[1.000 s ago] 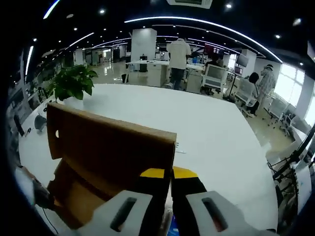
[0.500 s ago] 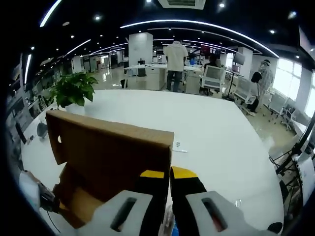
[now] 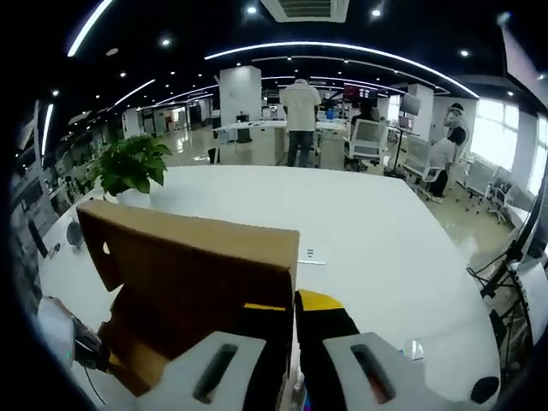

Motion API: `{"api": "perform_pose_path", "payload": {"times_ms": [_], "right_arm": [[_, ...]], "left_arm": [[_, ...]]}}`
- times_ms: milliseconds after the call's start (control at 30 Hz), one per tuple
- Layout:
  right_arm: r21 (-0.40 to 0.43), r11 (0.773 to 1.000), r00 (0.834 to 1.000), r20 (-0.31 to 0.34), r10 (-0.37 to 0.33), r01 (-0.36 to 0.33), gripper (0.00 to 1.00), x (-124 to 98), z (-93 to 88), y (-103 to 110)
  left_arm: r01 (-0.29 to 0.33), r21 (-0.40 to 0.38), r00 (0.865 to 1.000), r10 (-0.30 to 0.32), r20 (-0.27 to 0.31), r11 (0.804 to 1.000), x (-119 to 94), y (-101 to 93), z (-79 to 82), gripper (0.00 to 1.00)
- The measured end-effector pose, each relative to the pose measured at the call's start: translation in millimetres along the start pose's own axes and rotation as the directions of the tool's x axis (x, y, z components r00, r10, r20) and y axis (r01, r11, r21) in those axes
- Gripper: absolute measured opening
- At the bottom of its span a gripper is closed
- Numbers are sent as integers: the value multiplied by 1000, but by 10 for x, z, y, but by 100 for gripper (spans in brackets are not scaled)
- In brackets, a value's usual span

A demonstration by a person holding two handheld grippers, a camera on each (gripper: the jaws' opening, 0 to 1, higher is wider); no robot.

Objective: Operate the shoe box by opening the lid, removing the specified soft item, and placing it in the target area until the item is outside and the box remains undamaged.

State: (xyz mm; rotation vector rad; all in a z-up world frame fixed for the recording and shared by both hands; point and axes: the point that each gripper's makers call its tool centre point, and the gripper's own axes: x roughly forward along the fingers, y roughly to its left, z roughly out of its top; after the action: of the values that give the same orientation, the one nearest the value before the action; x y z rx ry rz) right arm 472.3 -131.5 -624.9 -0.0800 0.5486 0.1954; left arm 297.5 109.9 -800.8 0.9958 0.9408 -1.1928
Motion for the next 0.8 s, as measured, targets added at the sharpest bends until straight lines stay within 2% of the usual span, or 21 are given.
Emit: {"api": "perform_pose_path", "payload": {"times_ms": [133,467,800], "right_arm": [[14,1000,1000,9,-1,1,0,-61,-22,19],[-29,999,1000,24,-17,18,0,-255,-109,96],[-54,998,999,36,-31,33,0,-335,-182,115]], "left_arm": [[-4,-1,1000,4,0,1000,-2,2,0,0],[-3,3,1000,3,0,1000,-4,7,-4,0],[-5,4,1000,5,0,1000,-2,15,-13,0]]}}
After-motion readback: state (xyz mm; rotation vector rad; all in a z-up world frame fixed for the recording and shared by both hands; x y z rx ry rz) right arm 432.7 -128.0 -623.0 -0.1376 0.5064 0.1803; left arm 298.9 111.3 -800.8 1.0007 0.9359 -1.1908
